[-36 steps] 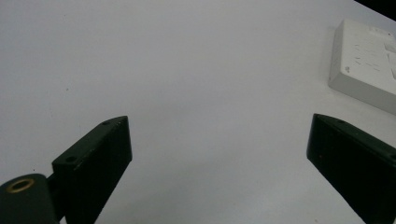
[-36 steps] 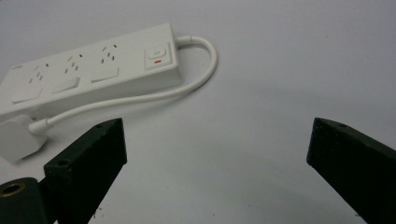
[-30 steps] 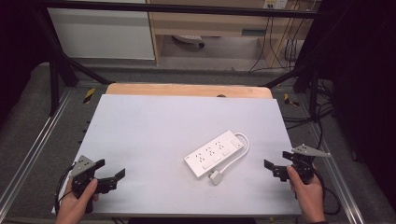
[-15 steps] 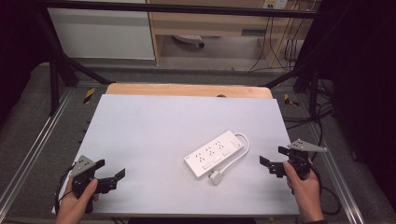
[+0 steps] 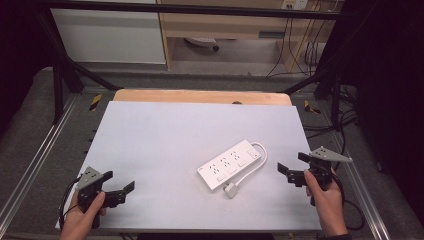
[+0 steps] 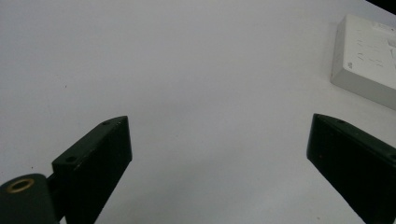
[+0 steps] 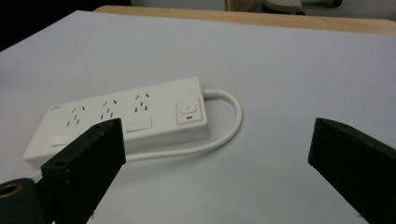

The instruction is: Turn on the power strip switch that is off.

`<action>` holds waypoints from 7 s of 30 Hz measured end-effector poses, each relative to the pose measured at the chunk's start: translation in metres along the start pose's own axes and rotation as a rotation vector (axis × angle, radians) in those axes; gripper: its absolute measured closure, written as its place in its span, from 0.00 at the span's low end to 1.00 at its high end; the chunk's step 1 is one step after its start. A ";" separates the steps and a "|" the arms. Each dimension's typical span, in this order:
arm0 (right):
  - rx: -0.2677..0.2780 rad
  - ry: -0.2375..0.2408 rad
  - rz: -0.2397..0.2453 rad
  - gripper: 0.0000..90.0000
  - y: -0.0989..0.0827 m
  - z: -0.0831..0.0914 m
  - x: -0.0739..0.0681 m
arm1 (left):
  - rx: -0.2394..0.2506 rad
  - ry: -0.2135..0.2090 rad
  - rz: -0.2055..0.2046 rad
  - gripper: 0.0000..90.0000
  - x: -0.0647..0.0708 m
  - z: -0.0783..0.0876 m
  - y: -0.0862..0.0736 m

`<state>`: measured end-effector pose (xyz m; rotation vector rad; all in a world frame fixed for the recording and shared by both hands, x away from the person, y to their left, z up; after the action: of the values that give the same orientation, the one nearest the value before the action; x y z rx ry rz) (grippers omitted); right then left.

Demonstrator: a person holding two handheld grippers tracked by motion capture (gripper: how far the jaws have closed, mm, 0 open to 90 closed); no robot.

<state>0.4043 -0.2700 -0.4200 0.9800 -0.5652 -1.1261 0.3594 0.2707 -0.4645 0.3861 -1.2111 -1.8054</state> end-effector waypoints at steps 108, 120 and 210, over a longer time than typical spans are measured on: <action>0.061 0.203 0.192 1.00 0.013 -0.057 -0.111 | 0.019 0.014 -0.001 0.07 -0.004 0.002 0.001; 0.016 0.211 0.176 1.00 -0.002 -0.066 -0.113 | 0.014 0.016 -0.001 0.07 -0.006 0.002 0.001; -0.065 0.158 0.215 1.00 -0.030 -0.098 -0.114 | -0.010 0.012 0.000 0.07 -0.006 0.001 -0.003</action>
<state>0.4272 -0.1323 -0.4838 0.9191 -0.4901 -0.8628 0.3604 0.2767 -0.4674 0.3910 -1.1936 -1.8062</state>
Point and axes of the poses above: each handheld gripper's, and its own axes: z roughly backward along the jaws, y roughly out of its top, x roughly to its right, the point moved 7 cm from there along -z, roughly forward along the jaws, and after that the axes turned 8 degrees about -y, right-handed, at the moved point
